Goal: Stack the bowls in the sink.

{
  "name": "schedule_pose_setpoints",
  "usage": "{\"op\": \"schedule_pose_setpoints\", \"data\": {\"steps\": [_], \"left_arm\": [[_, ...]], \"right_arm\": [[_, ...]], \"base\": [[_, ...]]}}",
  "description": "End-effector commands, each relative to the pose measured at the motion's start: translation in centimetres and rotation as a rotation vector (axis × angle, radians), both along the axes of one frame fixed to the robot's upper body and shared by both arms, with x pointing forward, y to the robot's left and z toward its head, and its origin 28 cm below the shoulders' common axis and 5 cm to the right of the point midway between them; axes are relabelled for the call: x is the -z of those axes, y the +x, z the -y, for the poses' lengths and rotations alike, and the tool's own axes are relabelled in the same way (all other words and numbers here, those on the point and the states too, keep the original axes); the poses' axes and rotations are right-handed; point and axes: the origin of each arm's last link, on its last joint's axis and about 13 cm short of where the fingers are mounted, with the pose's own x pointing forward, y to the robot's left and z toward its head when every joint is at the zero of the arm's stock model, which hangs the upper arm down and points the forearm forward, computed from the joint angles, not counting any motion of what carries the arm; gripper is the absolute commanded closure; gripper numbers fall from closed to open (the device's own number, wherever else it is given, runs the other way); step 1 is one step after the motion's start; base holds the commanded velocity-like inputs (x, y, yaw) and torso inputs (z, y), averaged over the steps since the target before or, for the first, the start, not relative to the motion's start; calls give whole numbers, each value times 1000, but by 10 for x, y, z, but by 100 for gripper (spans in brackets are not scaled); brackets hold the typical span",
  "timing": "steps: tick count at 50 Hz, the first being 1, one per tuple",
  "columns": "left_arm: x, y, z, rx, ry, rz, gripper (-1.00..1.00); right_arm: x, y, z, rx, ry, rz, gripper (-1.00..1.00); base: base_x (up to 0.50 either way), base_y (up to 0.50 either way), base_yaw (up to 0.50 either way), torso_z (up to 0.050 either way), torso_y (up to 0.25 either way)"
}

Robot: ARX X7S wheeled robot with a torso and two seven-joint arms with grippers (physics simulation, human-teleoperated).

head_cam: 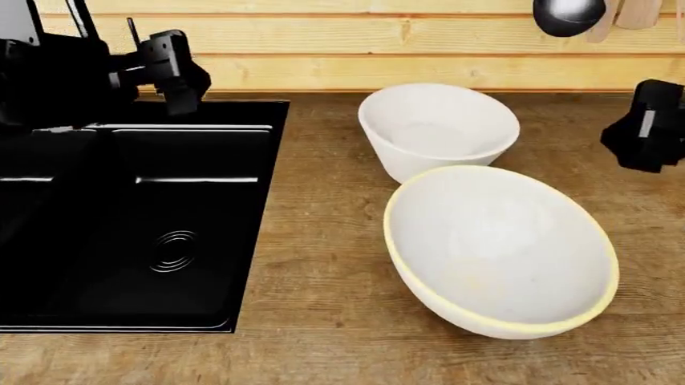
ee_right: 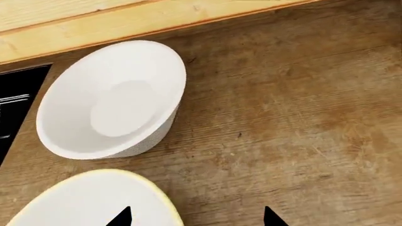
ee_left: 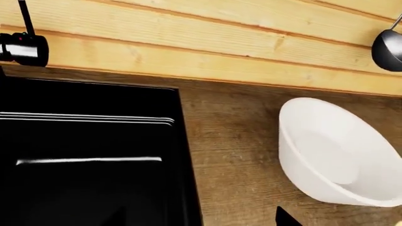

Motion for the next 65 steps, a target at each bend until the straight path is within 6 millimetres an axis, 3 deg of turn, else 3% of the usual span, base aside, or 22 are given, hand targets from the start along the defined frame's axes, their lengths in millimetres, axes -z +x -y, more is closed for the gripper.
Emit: {"op": "schedule_pose_setpoints", "data": {"steps": [1,10,21,29,48,65], "left_arm": [[16,-13,-5,-9,-30,-51,-100],[22,-11,-5,-10,-37,-62,-100],[25,-9,-5,-7,-42,-62,-100],[27,-7,-5,-4,-46,-65,-100],[30,-3,-3,-2,-42,-77,-100],[33,-2,-4,-4,-43,-83,-100]], "right_arm": [[20,-32,5,41,66,-149,-100],[23,-36,10,54,114,-157,-100],[20,-30,12,62,370,-210,-100],[27,-22,9,56,451,-233,-100],[47,-4,3,29,435,-291,-100],[57,-2,3,38,392,-327,-100]], "base": [[0,0,0,0,0],[0,0,0,0,0],[0,0,0,0,0],[0,0,0,0,0],[0,0,0,0,0],[0,0,0,0,0]]}}
